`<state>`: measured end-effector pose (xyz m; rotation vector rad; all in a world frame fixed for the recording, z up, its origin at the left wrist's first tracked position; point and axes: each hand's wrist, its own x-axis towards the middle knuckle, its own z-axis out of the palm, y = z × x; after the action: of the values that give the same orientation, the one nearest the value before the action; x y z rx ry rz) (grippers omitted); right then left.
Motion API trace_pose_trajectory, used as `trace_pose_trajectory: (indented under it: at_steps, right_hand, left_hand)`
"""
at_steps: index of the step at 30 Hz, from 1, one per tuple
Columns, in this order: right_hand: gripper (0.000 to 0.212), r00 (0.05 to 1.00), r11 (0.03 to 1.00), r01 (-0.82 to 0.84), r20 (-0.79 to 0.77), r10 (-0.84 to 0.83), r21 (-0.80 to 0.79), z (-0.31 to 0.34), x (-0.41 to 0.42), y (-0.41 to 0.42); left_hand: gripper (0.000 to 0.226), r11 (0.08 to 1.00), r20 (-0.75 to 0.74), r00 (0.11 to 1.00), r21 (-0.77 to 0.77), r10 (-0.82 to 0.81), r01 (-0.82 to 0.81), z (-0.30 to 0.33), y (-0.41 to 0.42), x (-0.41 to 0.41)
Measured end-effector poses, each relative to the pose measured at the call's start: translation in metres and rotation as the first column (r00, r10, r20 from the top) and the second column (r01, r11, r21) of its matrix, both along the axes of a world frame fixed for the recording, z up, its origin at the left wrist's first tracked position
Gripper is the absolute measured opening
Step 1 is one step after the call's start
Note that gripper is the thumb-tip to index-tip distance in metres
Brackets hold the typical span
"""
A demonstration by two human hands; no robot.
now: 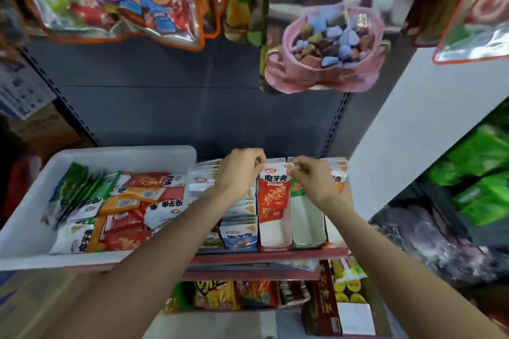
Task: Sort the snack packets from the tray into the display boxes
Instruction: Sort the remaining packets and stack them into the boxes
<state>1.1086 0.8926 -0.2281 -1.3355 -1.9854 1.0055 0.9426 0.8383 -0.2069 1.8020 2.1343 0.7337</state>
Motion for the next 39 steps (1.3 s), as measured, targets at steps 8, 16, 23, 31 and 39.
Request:
trace_pose_trajectory:
  at_steps: [8,16,23,31,39]
  right_hand:
    - [0.020,0.914,0.990,-0.136,0.390,0.108,0.046,-0.023,-0.009,0.001]
    - [0.023,0.944,0.957,-0.154,0.322,0.069,0.246,-0.003,-0.041,-0.027]
    - [0.026,0.920,0.889,-0.384,0.187,0.345,0.248,0.014,-0.134,-0.073]
    - [0.044,0.738,0.808,-0.588,0.436,0.515,0.042,-0.029,-0.263,-0.112]
    - [0.106,0.619,0.876,-0.432,0.636,0.461,-0.214,-0.076,-0.302,-0.098]
  left_hand:
    - [0.016,0.987,-0.331,0.940,-0.156,-0.084,0.034,-0.021,0.004,0.005]
    - [0.016,0.995,0.012,0.995,0.035,0.095,-0.095,-0.014,-0.039,-0.039]
    - [0.011,0.925,0.222,0.898,-0.056,0.379,-0.376,-0.023,-0.108,-0.135]
    - [0.042,0.849,-0.037,0.906,-0.334,0.422,-0.409,-0.071,-0.166,-0.233]
    - [0.090,0.759,-0.220,0.967,-0.605,0.130,-0.239,-0.096,-0.178,-0.281]
